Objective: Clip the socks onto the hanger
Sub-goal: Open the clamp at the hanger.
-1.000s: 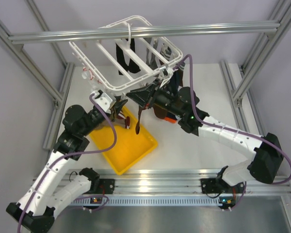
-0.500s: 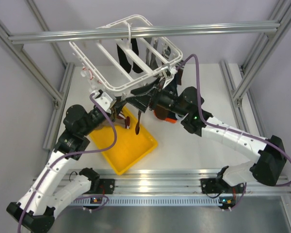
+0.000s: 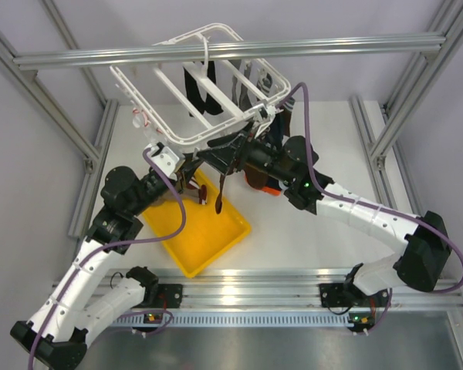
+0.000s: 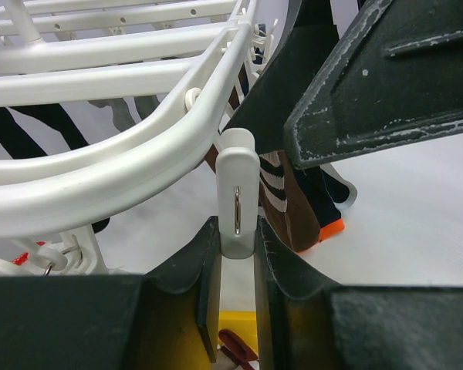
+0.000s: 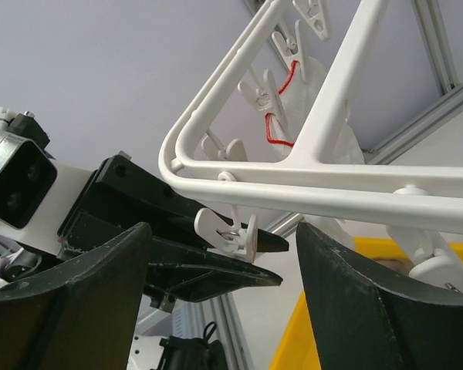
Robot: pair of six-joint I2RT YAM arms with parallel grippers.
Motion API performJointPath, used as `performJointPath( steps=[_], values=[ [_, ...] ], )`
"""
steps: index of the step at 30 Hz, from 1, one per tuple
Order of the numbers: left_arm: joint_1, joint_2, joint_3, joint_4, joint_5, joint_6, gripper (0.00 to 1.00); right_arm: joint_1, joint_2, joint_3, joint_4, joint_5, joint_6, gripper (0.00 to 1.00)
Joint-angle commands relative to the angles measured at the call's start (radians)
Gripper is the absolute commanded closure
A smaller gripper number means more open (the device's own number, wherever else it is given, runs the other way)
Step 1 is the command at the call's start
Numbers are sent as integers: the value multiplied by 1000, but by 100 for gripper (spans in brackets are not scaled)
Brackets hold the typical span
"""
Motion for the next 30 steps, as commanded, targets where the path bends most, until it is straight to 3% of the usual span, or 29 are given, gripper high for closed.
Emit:
performJointPath(
  steps=[1, 13, 19, 22, 25, 26, 28, 30],
  values=[
    [-2, 0, -2, 49, 36, -6, 100, -5, 2, 43, 62, -4, 11, 26],
    [-2, 6, 9, 44, 49, -12, 100, 11, 36, 58, 82, 24, -27, 33],
    [-2, 8, 11, 38, 53, -8, 100, 14, 47, 72, 82, 56, -25, 43],
    [-2, 8, 9, 38, 55, -6, 100, 14, 48, 75, 73, 77, -13, 51],
    [-1, 8, 8, 30, 56, 0, 100, 14, 47, 77, 68, 80, -1, 67],
    [-2, 8, 8, 29, 55, -1, 100, 14, 45, 77, 62, 82, 4, 79],
    [-1, 2, 6, 27, 49, 0, 97, 14, 41, 75, 53, 85, 8, 93],
    [-1, -2, 6, 26, 46, -1, 91, 14, 31, 67, 42, 85, 16, 100]
  ],
)
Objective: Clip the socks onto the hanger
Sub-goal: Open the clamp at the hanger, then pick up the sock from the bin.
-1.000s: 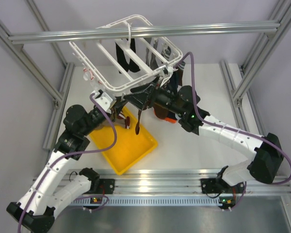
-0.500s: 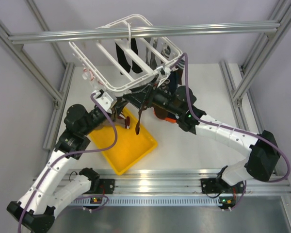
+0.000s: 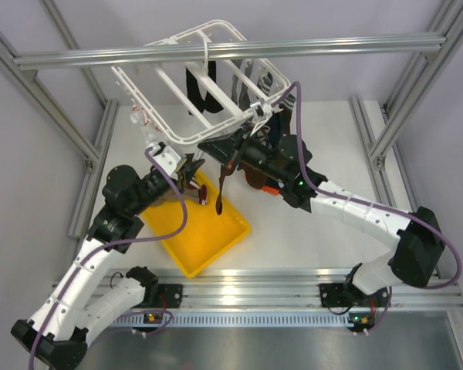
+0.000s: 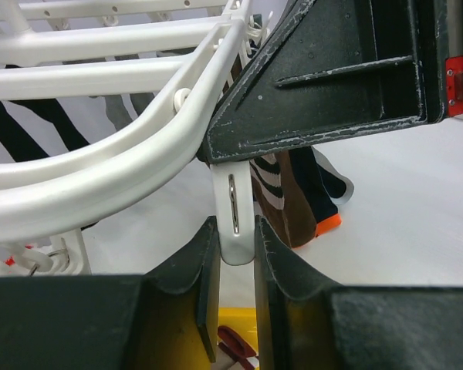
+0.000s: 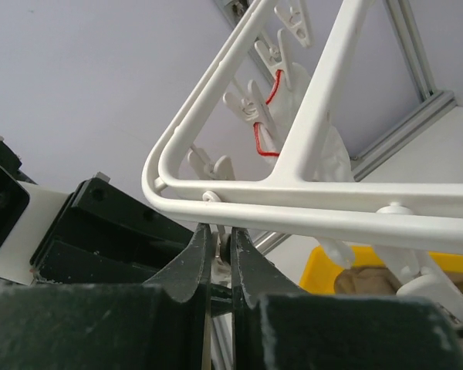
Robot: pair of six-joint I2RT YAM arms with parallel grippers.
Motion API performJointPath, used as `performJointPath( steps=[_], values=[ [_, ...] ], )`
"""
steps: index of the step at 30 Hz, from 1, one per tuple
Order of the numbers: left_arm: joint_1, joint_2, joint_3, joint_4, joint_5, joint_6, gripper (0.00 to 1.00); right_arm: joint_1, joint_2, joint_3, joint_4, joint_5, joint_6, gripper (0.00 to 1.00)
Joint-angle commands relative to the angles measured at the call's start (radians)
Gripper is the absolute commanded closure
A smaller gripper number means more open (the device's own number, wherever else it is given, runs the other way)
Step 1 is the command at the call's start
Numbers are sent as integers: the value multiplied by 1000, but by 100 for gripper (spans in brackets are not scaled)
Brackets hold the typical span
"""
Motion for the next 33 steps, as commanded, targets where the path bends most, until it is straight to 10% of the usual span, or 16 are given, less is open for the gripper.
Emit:
performJointPath(
  steps=[1, 9, 21, 33],
  values=[
    [-4, -13, 8, 24, 34, -1, 88, 5, -18, 40, 12, 26, 19, 100],
    [-4, -46, 17, -62, -24, -29, 45, -12, -42, 11, -17, 29, 48, 100],
    [-5, -217, -101, -493, 96, 262, 46, -52, -67, -9, -17, 57, 21, 100],
    [2, 203, -109, -570, -114, 465, 55, -81, -88, -15, -31, 113, -16, 100]
  ],
)
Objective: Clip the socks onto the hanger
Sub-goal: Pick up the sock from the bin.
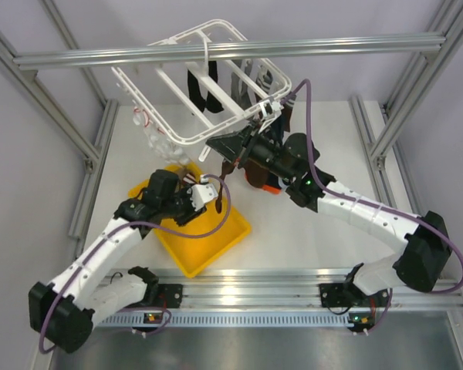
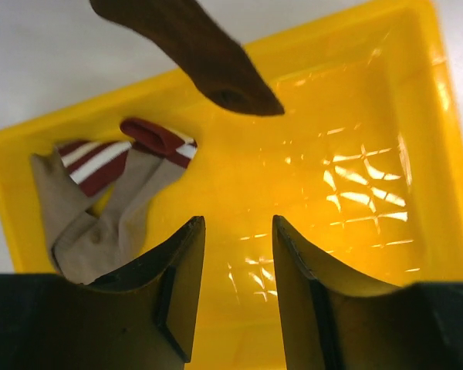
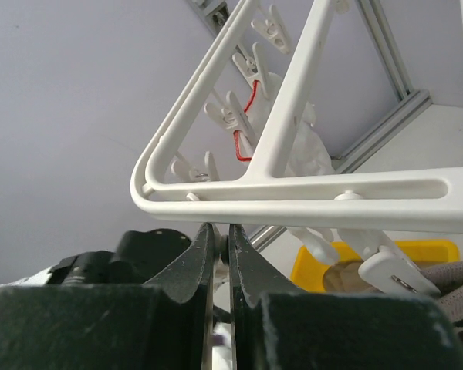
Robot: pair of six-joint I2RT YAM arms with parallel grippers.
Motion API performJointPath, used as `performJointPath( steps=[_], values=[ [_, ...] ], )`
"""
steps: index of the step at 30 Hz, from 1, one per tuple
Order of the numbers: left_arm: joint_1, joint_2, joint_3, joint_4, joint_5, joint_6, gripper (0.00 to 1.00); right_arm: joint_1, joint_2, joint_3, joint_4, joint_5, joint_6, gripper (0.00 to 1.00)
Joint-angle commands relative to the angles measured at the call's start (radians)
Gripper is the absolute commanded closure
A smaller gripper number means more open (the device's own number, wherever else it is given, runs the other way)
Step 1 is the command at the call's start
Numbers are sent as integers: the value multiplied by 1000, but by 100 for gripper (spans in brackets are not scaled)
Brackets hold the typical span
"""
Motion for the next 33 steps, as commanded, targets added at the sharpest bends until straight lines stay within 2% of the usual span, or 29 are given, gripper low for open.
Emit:
performJointPath(
  steps=[1, 8, 14, 20, 24, 26, 29, 33],
  values=[
    [9, 95, -26, 24, -92, 104, 56, -42, -48, 3, 17, 97, -25, 100],
    [21, 205, -139, 251, -110, 256, 55, -47, -46, 6, 12, 95, -24, 100],
    [37, 370, -142, 437, -147, 267, 55, -47, -43, 9, 10, 90, -20, 100],
    [61, 524, -110, 537, -193, 296, 59, -47, -38, 18, 6, 89, -20, 100],
    [66, 561, -121, 526, -195, 359, 69, -48, -35, 19, 4, 89, -25, 100],
    [66, 554, -112, 488, -188, 374, 81, -50, -37, 19, 4, 89, -27, 100],
    [66, 482, -75, 376, -139, 385, 95, -50, -37, 15, 6, 90, -27, 100],
    [64, 274, -60, 194, -24, 458, 100, -50, -35, 15, 9, 89, -28, 100]
  ],
)
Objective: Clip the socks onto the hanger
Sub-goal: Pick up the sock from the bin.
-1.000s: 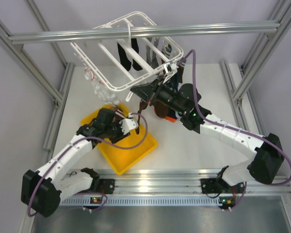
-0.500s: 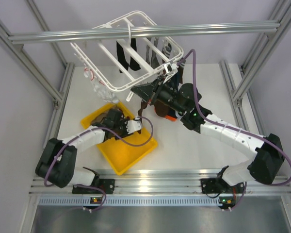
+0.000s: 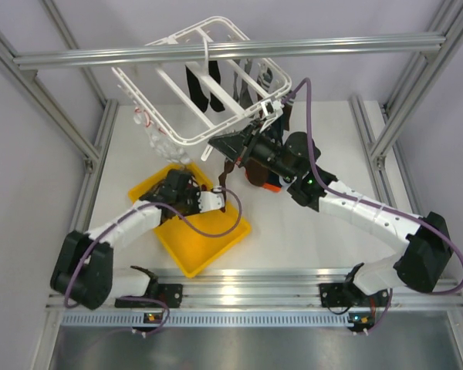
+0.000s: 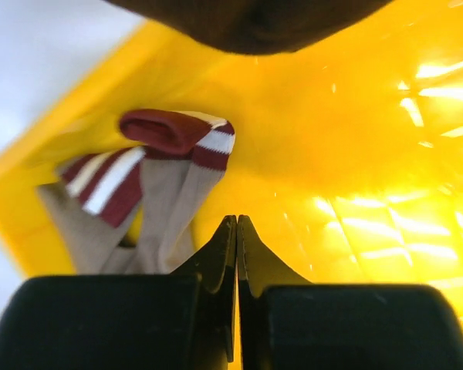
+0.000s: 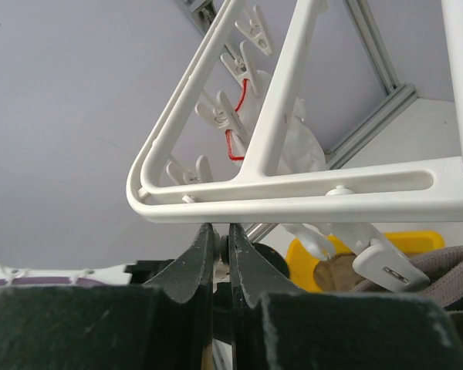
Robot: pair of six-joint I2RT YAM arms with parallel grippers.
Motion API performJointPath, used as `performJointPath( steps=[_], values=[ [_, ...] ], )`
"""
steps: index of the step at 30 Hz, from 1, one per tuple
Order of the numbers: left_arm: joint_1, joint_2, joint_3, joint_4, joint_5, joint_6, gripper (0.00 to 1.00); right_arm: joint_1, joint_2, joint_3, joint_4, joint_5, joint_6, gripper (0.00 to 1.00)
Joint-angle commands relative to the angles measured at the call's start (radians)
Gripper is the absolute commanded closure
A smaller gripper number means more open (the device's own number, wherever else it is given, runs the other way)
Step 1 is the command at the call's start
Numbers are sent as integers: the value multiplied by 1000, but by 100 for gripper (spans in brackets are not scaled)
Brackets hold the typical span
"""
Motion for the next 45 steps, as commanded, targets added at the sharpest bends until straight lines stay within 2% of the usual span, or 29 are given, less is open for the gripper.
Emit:
performJointPath(
  steps=[1, 4, 6, 7, 9, 10, 12, 15, 17, 20, 27, 33, 34, 37, 38, 42, 45],
  values=[
    [4, -192, 59, -216, 158, 117, 100, -36, -23, 18, 45, 79, -19, 100],
    [3, -286, 80, -345, 223, 180, 100, -36, -23, 18, 46, 76, -19, 100],
    [-4, -304, 77, -387, 208, 164, 99, -36, -23, 16, 49, 73, -17, 100],
    [-4, -300, 72, -373, 191, 145, 87, -38, -23, 16, 49, 73, -17, 100],
    [-4, -265, 51, -291, 107, 85, 72, -38, -23, 13, 49, 73, -17, 100],
    [-2, -248, 43, -253, 69, 46, 60, -38, -23, 13, 48, 73, -19, 100],
    [-2, -190, 36, -153, -16, 21, 54, -38, -23, 15, 46, 75, -20, 100],
    [4, -86, 63, -94, -89, -28, 45, -38, -23, 19, 43, 73, -24, 100],
    [21, -32, 85, -45, -113, -48, 43, -38, -22, 21, 42, 73, -22, 100],
    [44, 66, 106, 18, -149, -54, 43, -39, -20, 19, 42, 67, -22, 100],
    [56, 163, 75, 144, -246, -30, 45, -39, -12, 13, 45, 59, -13, 100],
    [62, 216, 69, 185, -257, -22, 49, -42, -8, 18, 45, 55, -10, 100],
    [62, 217, 68, 187, -254, -19, 57, -41, -6, 18, 45, 55, -10, 100],
    [62, 206, 82, 133, -220, -15, 71, -42, -8, 19, 42, 56, -10, 100],
    [62, 178, 85, 112, -203, -15, 79, -44, -9, 18, 42, 55, -11, 100],
    [62, 49, 105, -34, -85, 4, 93, -44, -12, 13, 40, 56, -14, 100],
    [62, -79, 117, -193, 7, 56, 97, -45, -14, 12, 43, 55, -14, 100]
  ],
)
